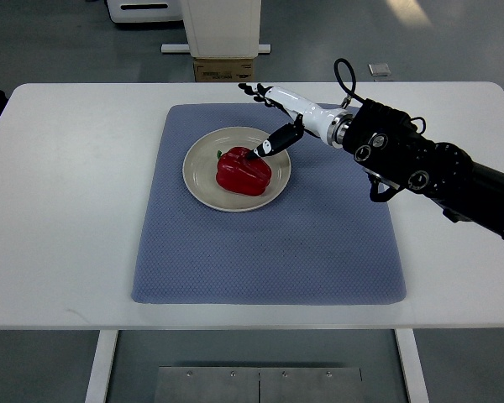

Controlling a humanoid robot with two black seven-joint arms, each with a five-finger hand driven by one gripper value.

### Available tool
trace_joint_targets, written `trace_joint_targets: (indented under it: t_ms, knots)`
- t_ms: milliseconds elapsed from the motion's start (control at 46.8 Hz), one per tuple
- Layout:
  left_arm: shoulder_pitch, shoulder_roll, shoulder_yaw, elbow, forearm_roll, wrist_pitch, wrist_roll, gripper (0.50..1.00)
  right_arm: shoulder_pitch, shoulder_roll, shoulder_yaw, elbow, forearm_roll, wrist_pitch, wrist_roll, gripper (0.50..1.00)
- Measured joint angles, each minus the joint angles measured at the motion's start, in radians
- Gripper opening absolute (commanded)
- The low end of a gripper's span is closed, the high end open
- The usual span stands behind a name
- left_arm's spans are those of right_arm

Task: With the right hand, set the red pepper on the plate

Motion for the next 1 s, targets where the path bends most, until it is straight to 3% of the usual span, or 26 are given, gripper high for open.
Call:
trace_joint_targets:
  t_ms: [427,811,1004]
  knots:
    - [0.000,0.000,0.000,0.000,0.000,0.000,0.000,1.000,-0.097,-0.107,0.165,-0.035,0.129,-0.003,-0.002,1.000]
    - [0.000,0.000,0.000,0.000,0.000,0.000,0.000,1.000,-0.200,-0.147,0.412,-0.066,0.261,-0.022,-0.105,1.000]
    - [0.000,0.000,0.000,0.000,0.000,0.000,0.000,1.000,-0.246,-0.151,0.474,-0.063,0.269,-0.043,-0.113,1.000]
